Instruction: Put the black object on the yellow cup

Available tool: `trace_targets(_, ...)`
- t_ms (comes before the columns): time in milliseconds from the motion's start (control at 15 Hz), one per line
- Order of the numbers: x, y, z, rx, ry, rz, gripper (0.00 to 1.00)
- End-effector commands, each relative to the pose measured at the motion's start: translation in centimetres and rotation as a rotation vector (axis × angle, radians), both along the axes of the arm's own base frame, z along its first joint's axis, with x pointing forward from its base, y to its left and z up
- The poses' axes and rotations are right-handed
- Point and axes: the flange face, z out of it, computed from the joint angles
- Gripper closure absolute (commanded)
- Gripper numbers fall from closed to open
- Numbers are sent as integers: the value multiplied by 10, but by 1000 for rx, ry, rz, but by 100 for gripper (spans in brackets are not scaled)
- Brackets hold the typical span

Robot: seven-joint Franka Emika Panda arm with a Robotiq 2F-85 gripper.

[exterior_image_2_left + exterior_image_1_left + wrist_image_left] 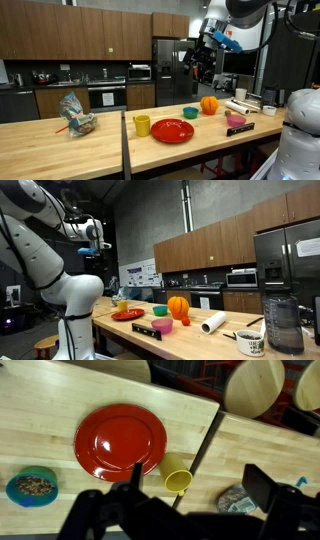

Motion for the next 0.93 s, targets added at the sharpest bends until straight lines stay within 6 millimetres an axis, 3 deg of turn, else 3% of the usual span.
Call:
trace_targets(0,0,0,1,-1,1,0,0)
trace_targets(600,0,0,1,0,0,0,0)
trace_targets(867,4,-19,-14,-3,32,-52,0)
